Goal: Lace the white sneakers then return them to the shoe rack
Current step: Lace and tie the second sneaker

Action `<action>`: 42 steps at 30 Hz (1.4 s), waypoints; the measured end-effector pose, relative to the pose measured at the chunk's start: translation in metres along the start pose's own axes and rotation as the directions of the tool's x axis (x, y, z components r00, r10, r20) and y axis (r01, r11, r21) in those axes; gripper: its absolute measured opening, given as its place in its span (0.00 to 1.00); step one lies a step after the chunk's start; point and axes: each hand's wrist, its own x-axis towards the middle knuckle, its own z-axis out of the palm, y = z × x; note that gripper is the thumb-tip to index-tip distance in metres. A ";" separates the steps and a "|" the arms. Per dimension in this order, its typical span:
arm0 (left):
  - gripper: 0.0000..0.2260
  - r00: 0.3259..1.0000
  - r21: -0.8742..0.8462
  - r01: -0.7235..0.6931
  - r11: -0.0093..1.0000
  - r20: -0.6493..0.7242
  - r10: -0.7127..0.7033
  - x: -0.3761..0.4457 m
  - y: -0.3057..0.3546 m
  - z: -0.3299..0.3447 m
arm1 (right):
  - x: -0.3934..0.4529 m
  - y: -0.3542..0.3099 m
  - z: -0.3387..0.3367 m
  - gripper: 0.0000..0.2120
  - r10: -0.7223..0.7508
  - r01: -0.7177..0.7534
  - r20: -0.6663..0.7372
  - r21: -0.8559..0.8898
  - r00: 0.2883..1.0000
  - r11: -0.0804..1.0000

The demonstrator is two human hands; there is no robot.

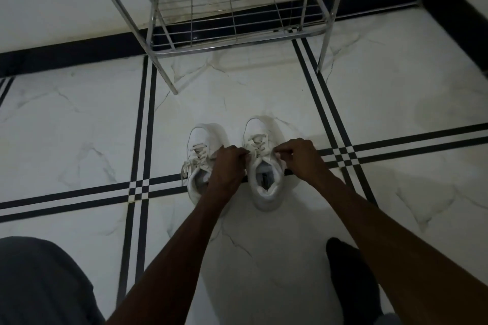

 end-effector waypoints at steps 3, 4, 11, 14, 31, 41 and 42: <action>0.13 0.997 0.038 -0.014 0.999 -0.080 0.017 0.003 0.000 0.000 | 0.000 -0.002 0.002 0.09 -0.040 0.039 -0.011 -0.043 0.999 0.998; 0.12 0.996 0.081 -0.022 0.996 -0.088 0.030 0.003 0.000 -0.001 | 0.001 -0.003 0.003 0.10 -0.079 0.080 0.016 -0.140 0.997 0.987; 0.14 0.971 0.405 -0.155 0.901 -0.104 0.213 -0.003 -0.008 -0.005 | -0.001 -0.005 0.000 0.13 -0.265 0.283 0.132 -0.664 0.955 0.692; 0.15 0.963 0.449 -0.165 0.878 -0.119 0.242 -0.007 -0.014 0.002 | -0.005 -0.001 0.002 0.13 -0.258 0.273 0.125 -0.676 0.958 0.684; 0.06 0.982 0.365 -0.069 0.929 -0.140 0.128 -0.006 -0.008 -0.011 | 0.006 0.008 0.016 0.06 0.027 -0.016 0.049 -0.213 0.998 0.977; 0.39 0.828 -0.252 0.446 0.859 -0.249 -0.503 -0.051 -0.082 -0.050 | -0.013 -0.020 -0.004 0.28 0.226 -0.424 0.526 0.294 0.820 0.856; 0.44 0.818 -0.371 0.483 0.793 -0.131 -0.560 -0.055 -0.087 -0.052 | -0.011 -0.023 0.002 0.27 0.236 -0.418 0.501 0.288 0.833 0.862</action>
